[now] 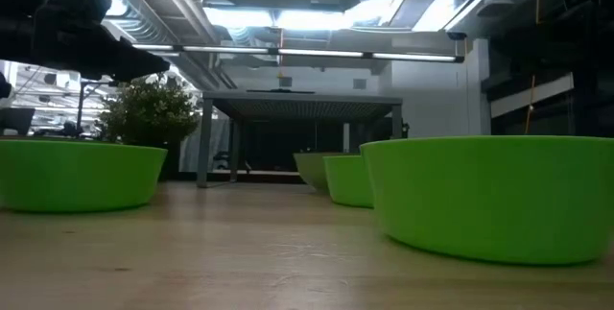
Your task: Pick & Place Mini bowls
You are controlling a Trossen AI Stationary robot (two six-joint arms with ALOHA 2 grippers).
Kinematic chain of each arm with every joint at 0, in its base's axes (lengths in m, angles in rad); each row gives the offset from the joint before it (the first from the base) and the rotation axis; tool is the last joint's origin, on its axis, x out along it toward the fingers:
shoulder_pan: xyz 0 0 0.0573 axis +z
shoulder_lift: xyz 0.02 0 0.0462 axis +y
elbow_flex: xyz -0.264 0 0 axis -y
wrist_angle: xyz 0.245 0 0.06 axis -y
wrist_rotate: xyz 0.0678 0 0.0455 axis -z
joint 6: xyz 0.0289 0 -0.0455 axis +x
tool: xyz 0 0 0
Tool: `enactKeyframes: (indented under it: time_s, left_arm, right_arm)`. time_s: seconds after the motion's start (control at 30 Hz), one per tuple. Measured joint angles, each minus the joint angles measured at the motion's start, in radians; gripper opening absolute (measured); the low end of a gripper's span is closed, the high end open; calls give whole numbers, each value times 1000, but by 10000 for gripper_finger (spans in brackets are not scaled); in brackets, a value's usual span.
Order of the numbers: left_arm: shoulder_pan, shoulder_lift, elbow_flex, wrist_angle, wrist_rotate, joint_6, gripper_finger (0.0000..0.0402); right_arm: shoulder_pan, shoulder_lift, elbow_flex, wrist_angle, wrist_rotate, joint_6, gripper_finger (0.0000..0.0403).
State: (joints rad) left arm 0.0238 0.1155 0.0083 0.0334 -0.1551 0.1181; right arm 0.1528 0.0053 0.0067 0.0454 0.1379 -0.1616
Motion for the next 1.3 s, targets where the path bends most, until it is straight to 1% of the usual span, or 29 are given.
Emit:
enactKeyframes:
  time_s: [0.1, 0.17, 0.23, 0.33, 0.43, 0.5, 0.67, 0.8, 0.93, 1.0, 1.17, 1.3]
  left_arm:
    - [0, 0, 0, 0, 0, 0, 127]
    - [0, 0, 0, 0, 0, 0, 128]
    - [0, 0, 0, 0, 0, 0, 127]
    - [0, 0, 0, 0, 0, 0, 128]
    - [0, 0, 0, 0, 0, 0, 127]
    - [0, 0, 0, 0, 0, 0, 128]
    - [0, 0, 0, 0, 0, 0, 127]
    - [0, 0, 0, 0, 0, 0, 127]
    - [0, 0, 0, 0, 0, 0, 128]
    - [0, 0, 0, 0, 0, 0, 127]
    - [0, 0, 0, 0, 0, 0, 127]
    - [0, 0, 0, 0, 0, 0, 128]
  right_arm:
    - [0, 0, 0, 0, 0, 8, 127]
    - [0, 0, 0, 1, -4, 85, 127]
    - [0, 0, 0, 17, -29, 283, 127]
    - [0, 0, 0, 42, -96, 645, 127]
    - [0, 0, 0, 37, -108, 915, 127]
    - [0, 0, 0, 36, -109, 1016, 127]
    - [0, 0, 0, 41, -104, 1139, 127]
    - [0, 1, 0, 41, -36, 1124, 127]
    - [0, 15, 12, 53, -56, 966, 127]
    - [0, 42, 37, 36, -44, 903, 127]
    - [0, 156, 133, -41, 58, 723, 127]
    - [0, 288, 258, -133, 168, 603, 127]
